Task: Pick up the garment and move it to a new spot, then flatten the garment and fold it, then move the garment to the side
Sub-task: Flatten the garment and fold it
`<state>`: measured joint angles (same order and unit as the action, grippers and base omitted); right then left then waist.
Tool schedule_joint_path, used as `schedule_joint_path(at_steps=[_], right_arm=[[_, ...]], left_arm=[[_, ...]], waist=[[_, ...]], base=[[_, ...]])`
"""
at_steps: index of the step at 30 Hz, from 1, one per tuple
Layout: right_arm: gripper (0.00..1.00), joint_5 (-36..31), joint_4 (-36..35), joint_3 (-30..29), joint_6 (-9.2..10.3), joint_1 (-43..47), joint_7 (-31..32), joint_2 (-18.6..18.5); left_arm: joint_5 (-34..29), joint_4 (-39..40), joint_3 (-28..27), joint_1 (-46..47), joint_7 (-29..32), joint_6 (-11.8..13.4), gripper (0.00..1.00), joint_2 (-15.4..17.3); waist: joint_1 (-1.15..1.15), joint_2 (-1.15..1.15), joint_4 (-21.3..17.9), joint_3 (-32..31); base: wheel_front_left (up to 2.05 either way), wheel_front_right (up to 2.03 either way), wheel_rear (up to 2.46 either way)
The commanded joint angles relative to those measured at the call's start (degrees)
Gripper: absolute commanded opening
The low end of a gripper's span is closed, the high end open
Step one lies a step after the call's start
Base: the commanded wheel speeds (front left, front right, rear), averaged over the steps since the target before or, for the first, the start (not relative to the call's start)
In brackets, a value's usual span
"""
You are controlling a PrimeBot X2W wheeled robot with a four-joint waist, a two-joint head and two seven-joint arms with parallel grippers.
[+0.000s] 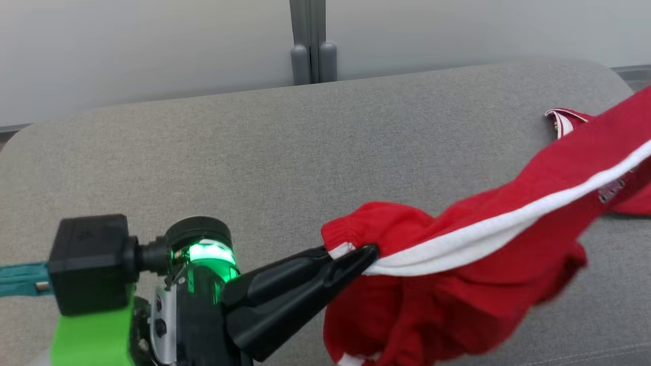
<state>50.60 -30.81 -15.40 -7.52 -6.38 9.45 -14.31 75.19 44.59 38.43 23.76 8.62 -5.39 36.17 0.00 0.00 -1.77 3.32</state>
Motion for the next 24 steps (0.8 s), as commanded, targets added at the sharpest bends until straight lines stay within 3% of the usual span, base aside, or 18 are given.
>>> schedule_joint_path(at_steps=[1,3,6,12,19,24], right_arm=[[0.0,0.8,-1.7,-0.5,0.06,-1.8,2.2,0.5],[0.0,0.5,-2.4,-0.8,0.06,-3.7,5.0,0.9],[0.0,-2.2,-0.9,0.8,0.05,-8.7,8.3,0.6],[0.0,-10.8,10.1,5.4,0.05,-26.1,11.7,1.9],[0.0,-24.5,29.6,8.5,0.05,-50.9,3.9,7.1],[0.0,-26.8,42.9,10.7,0.04,-51.5,-3.7,10.0]], left_arm=[[1.5,0.4,-1.1,2.4,1.0,0.7,0.0,0.0],[1.0,-0.8,-2.2,5.4,3.1,1.5,0.0,1.4],[2.4,-4.7,-2.7,9.6,5.5,2.2,0.0,0.5],[-1.3,-22.4,-3.6,23.9,10.3,3.3,0.0,-2.0],[-16.1,-50.2,-4.5,45.4,0.8,3.6,0.0,-12.9],[-22.2,-67.2,-1.2,47.1,-8.2,1.5,0.0,-18.6]], waist=[[0.0,0.0,-0.6,1.6],[0.0,0.0,-0.9,3.3],[0.0,0.0,-1.2,6.8],[0.0,0.0,-1.4,15.4],[0.0,0.0,-1.5,21.6],[0.0,0.0,-1.6,21.8]], base=[[0.0,0.0,0.0],[0.0,0.0,0.0],[0.0,0.0,0.0],[0.0,0.0,0.0],[0.0,0.0,0.0],[0.0,0.0,0.0]])
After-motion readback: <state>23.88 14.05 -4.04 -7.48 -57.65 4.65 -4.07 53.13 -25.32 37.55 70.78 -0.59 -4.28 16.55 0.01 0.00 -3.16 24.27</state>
